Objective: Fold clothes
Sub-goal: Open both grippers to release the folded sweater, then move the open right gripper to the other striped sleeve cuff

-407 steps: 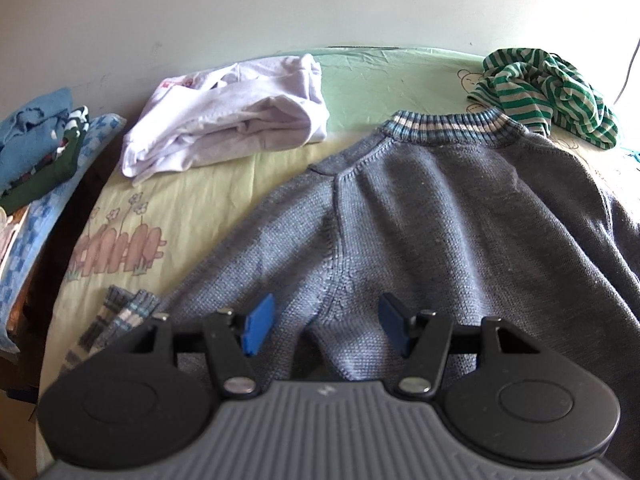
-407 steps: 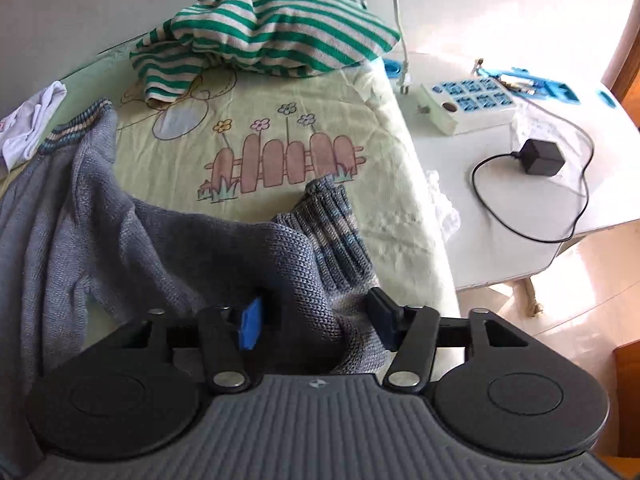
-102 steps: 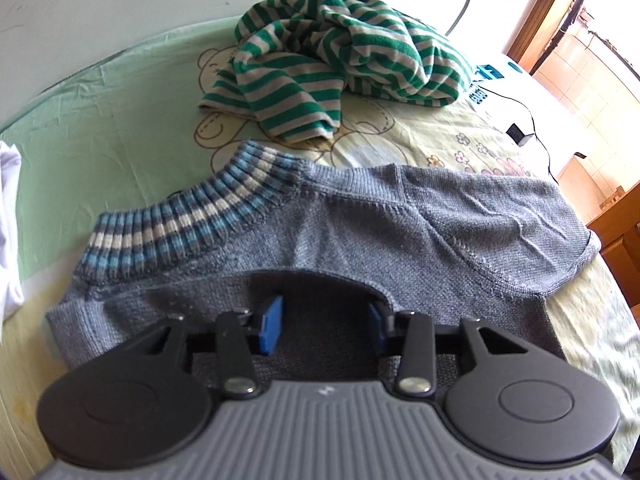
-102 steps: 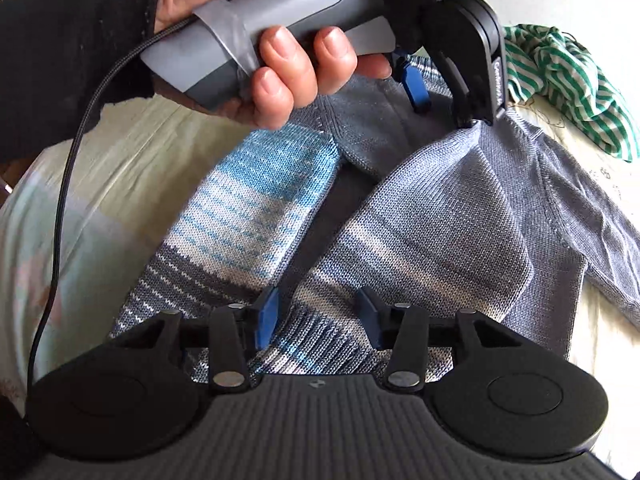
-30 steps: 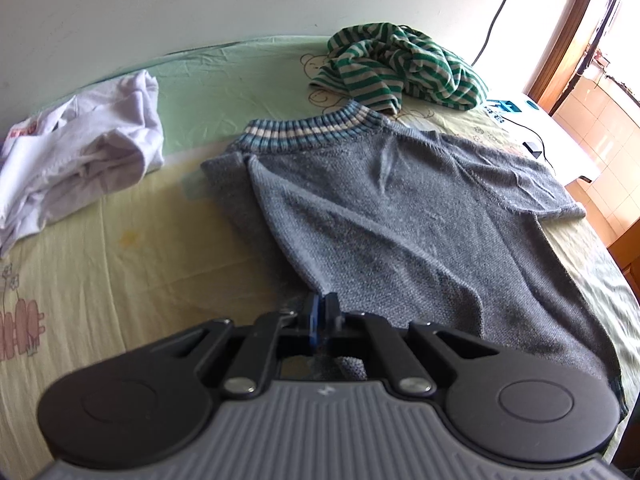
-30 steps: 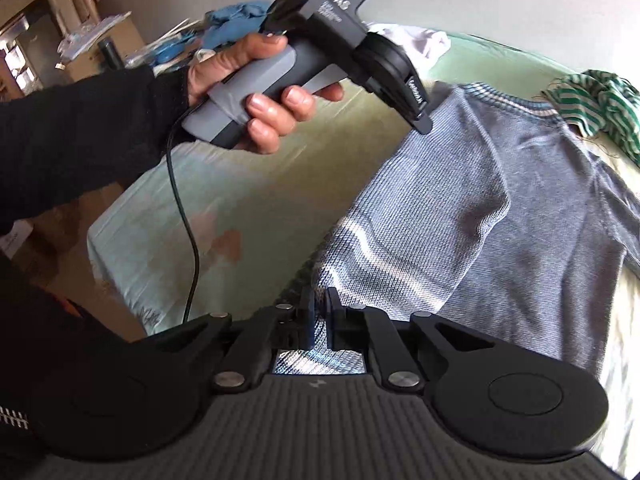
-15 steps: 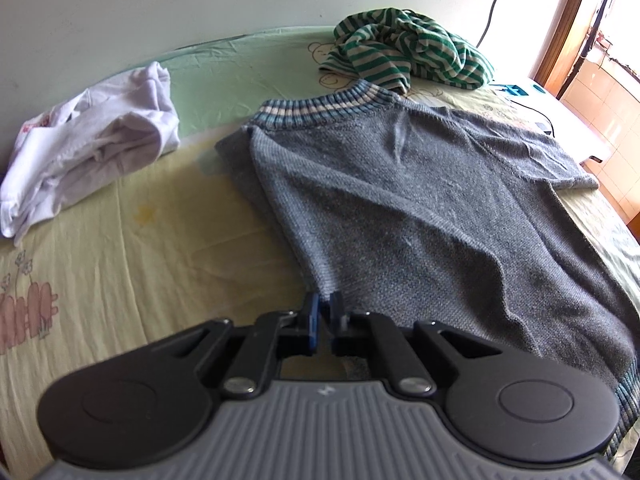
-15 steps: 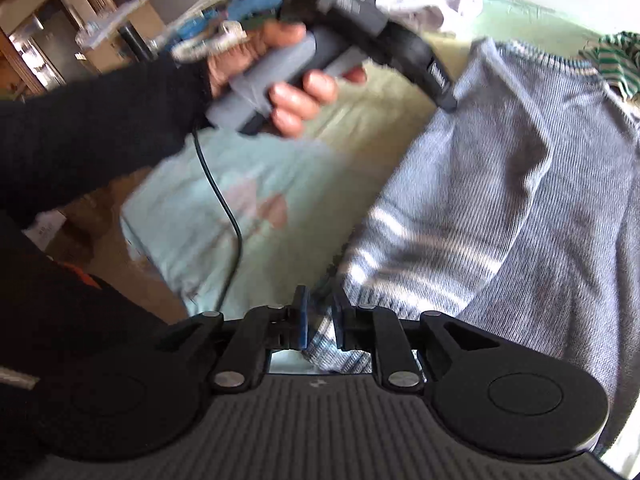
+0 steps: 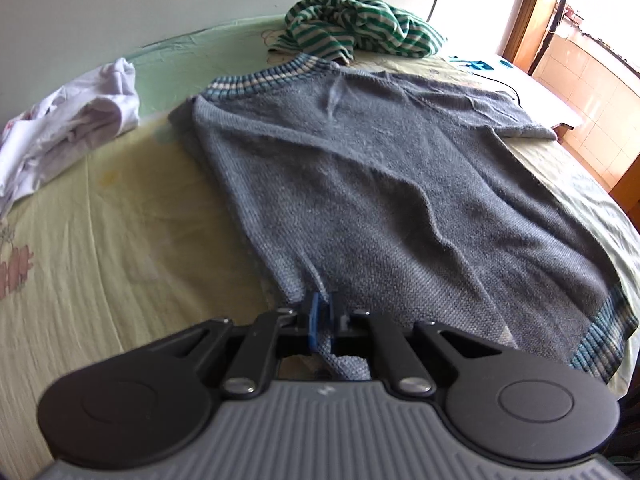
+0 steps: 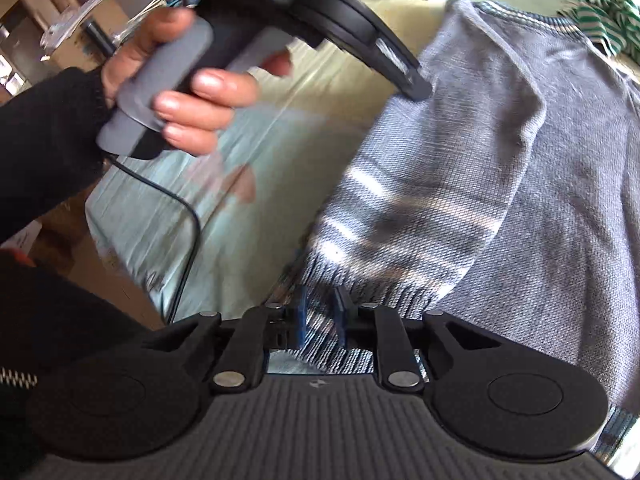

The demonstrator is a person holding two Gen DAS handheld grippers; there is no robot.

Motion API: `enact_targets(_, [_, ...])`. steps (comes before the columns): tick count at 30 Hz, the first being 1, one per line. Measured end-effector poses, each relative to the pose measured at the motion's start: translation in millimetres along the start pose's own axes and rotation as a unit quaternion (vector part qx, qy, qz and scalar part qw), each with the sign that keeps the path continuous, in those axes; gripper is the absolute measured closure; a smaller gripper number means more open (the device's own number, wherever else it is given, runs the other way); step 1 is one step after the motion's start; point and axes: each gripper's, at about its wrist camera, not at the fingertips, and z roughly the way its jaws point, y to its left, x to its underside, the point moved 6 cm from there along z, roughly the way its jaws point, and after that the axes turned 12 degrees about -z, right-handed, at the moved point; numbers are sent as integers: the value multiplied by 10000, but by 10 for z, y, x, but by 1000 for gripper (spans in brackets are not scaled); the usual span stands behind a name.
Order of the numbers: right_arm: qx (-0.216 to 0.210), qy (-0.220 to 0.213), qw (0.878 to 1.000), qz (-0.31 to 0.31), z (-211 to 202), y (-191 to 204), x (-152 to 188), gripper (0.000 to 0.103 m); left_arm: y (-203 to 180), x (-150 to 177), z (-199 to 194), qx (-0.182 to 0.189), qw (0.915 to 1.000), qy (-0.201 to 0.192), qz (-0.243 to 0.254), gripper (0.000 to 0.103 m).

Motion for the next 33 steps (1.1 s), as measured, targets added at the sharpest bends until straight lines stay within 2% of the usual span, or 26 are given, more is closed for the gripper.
enact_targets(1, [-53, 24, 10000, -12, -24, 9, -6, 85, -7, 20, -23, -14, 10000, -26, 54, 101])
enact_targets(4, [-110, -347, 9985, 413, -189, -71, -97, 85, -10, 64, -17, -78, 9998, -41, 165, 101])
enact_targets(7, [93, -149, 9979, 622, -84, -170, -46, 83, -18, 80, -19, -143, 9997, -82, 182, 101])
enact_targets(8, [41, -3, 9971, 754, -14, -204, -6, 83, -25, 73, -19, -180, 9996, -72, 184, 101])
enact_targets(11, [-185, -65, 9955, 929, -48, -288, 19, 83, -50, 36, -34, -309, 9993, -45, 212, 101])
enact_targets(13, [-109, -208, 9957, 899, -178, -407, 3, 83, -65, -52, -93, -432, 9986, -167, 252, 101])
enact_targets(14, [64, -329, 9947, 970, -288, -555, 1, 82, -71, -114, -126, -522, 9979, -259, 271, 101])
enact_targets(16, [527, -558, 9896, 1215, -528, -932, 20, 65, -129, -249, -164, -660, 9967, -411, 235, 101])
enact_targets(17, [868, -677, 9827, 1487, -681, -1212, 79, 61, -160, -316, -182, -725, 9960, -484, 213, 101])
enact_targets(19, [1346, -922, 9596, 2294, -963, -1796, 271, 58, -274, -417, -174, -726, 9959, -538, 54, 101])
enact_targets(20, [1476, -1058, 9424, 2809, -1089, -2081, 397, 58, -360, -452, -144, -742, 9958, -529, -14, 101])
enact_targets(22, [1617, -1339, 8941, 3957, -1289, -2623, 711, 57, -560, -487, -48, -820, 9954, -487, 21, 101])
enact_targets(25, [1632, -1621, 8266, 5137, -1435, -3209, 1093, 55, -892, -527, 141, -902, 9951, -375, 130, 101])
enact_targets(26, [1592, -1741, 8114, 5347, -1460, -3351, 1202, 55, -981, -544, 206, -887, 9955, -306, 107, 101])
enact_targets(29, [1243, -1836, 7870, 5758, -1387, -3680, 1376, 55, -1249, -624, 386, -849, 9962, -178, 23, 101])
enact_targets(31, [901, -1885, 7752, 5962, -1275, -3796, 1418, 57, -1443, -674, 497, -795, 9967, -138, -1, 101])
enact_targets(33, [745, -2029, 7672, 6039, -1247, -3880, 1444, 60, -1620, -719, 600, -780, 9969, -91, -18, 101])
